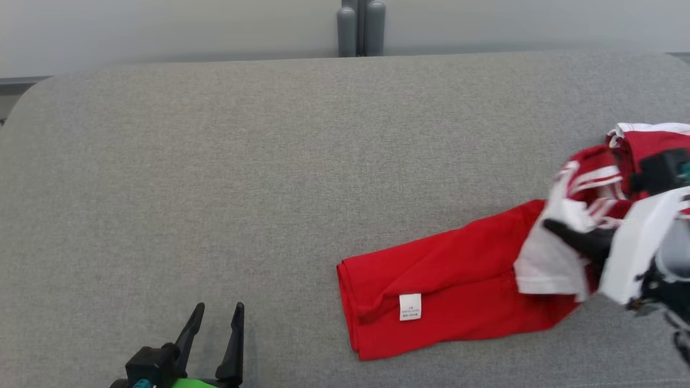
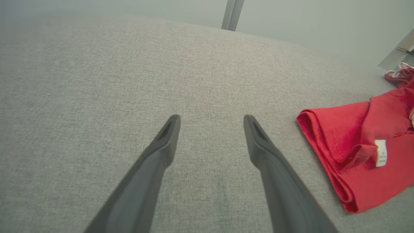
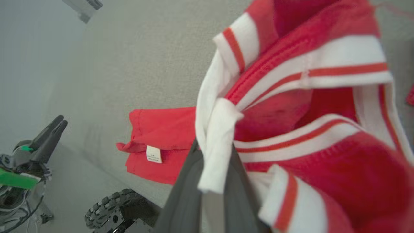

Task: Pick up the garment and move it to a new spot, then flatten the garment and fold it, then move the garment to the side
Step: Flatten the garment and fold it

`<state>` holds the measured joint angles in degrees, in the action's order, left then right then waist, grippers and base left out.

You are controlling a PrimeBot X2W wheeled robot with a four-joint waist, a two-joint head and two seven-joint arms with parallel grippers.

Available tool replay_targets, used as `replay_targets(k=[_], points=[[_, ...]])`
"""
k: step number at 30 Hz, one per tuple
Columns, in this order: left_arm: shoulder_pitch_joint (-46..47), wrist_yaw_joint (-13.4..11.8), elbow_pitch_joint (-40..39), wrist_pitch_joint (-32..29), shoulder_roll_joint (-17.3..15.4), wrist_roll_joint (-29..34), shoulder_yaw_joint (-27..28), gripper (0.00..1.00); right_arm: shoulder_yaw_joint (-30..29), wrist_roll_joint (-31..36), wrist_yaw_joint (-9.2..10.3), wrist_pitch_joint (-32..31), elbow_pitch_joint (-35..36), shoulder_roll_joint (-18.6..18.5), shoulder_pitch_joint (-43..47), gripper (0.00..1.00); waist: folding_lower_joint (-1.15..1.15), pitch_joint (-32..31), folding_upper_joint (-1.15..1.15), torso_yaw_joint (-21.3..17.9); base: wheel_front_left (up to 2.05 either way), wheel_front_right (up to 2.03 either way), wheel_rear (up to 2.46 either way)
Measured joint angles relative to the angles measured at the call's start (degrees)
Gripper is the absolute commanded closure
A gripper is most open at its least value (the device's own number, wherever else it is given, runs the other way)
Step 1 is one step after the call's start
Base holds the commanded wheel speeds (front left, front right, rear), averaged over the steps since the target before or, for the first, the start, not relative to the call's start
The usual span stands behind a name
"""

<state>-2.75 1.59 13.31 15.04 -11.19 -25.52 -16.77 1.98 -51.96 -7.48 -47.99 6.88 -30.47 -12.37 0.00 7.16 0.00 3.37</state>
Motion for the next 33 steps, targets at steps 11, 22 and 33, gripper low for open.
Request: replay_targets(k=[11, 22, 33], points=[[2.68, 1.31, 2.64, 0.0, 0.57, 1.46, -2.19, 0.0, 17.77, 12.96, 0.0, 6.54, -3.94, 17.48, -0.8, 1.0, 0.0, 3.13, 0.0, -3.17, 0.0, 0.0, 0.0], [3.12, 1.75, 5.9, 0.01, 0.65, 1.48, -1.65, 0.0, 23.31, 17.41, 0.0, 12.99, -13.26, 24.04, -1.1, 1.0, 0.0, 3.01, 0.0, -3.04, 0.0, 0.0, 0.0], [2.77, 2.45, 7.24, 0.0, 1.24, 1.94, -0.7, 0.0, 25.47, 12.02, -0.01, 16.71, -9.49, 24.39, -1.69, 0.0, 0.0, 1.5, 0.0, -3.07, 0.0, 0.0, 0.0]])
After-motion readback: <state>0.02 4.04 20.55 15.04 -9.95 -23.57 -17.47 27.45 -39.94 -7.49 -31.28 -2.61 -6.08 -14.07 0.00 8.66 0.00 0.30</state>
